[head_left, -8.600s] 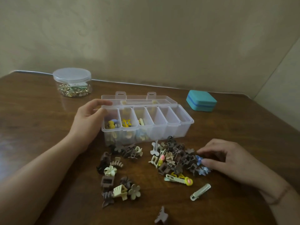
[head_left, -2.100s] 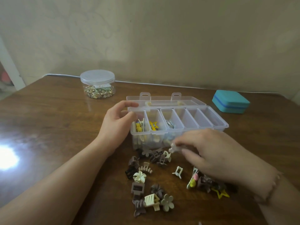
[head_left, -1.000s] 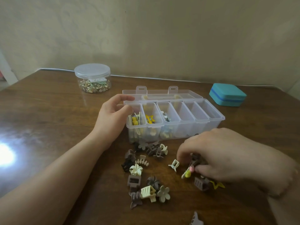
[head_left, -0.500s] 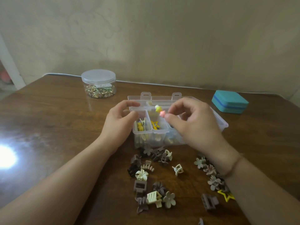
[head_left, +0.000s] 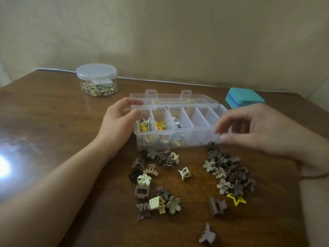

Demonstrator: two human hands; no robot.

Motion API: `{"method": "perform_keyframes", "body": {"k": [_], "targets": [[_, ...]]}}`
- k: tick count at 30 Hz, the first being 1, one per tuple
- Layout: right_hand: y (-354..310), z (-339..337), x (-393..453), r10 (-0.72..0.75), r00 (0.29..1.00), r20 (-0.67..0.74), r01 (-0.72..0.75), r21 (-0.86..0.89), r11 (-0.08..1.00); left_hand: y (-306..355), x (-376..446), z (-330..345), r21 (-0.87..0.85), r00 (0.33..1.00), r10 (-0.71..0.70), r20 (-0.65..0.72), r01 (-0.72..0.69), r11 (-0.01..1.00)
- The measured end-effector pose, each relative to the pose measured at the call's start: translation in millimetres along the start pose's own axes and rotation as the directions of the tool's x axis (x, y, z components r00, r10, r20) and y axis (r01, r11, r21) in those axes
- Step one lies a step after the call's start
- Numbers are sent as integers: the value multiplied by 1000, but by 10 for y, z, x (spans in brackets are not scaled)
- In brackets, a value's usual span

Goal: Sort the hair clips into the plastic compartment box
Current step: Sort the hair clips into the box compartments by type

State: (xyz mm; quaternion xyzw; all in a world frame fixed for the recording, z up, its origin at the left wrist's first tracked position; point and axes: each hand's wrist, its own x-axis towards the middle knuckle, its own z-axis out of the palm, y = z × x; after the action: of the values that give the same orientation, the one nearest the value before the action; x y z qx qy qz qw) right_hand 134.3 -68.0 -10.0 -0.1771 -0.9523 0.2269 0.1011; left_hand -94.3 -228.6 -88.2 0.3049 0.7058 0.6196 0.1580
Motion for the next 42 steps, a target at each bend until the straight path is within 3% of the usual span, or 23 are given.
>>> {"method": "perform_keyframes", "body": {"k": [3,7,15,20,25,30,36,38,42], "targets": [[35,9,-26,112,930,350,-62,-151,987,9,-4,6,-5,1000,1,-6,-1,1000],[-69,84,-34,163,863,478,-67,-212,975,0,-1,3,-4,1000,-2,-5,2,1000],[-152,271,25,105,895,433,7,-251,968,-3,3,3,-3,1000,0,-6,0,1000],[-177,241,27,-33,948,316,111,-232,966,6,-3,8,2,1000,4,-15,-4,1000],[-281,228,-68,20,833,553,75,-149,986,6,-3,15,3,1000,-4,-9,4,1000],[-120,69,-50,36,896,442,51,-183,982,23,-16,11,6,1000,4,-24,-4,1000],[-32,93,-307,-14,849,529,89,-117,989,47,-31,21,6,1000,-9,-21,10,1000],[40,139,-385,-31,871,491,132,-171,976,43,-34,20,2,1000,-10,-16,10,1000],[203,119,-467,-74,960,271,140,-235,962,42,-35,12,8,1000,-4,-13,4,1000]]}}
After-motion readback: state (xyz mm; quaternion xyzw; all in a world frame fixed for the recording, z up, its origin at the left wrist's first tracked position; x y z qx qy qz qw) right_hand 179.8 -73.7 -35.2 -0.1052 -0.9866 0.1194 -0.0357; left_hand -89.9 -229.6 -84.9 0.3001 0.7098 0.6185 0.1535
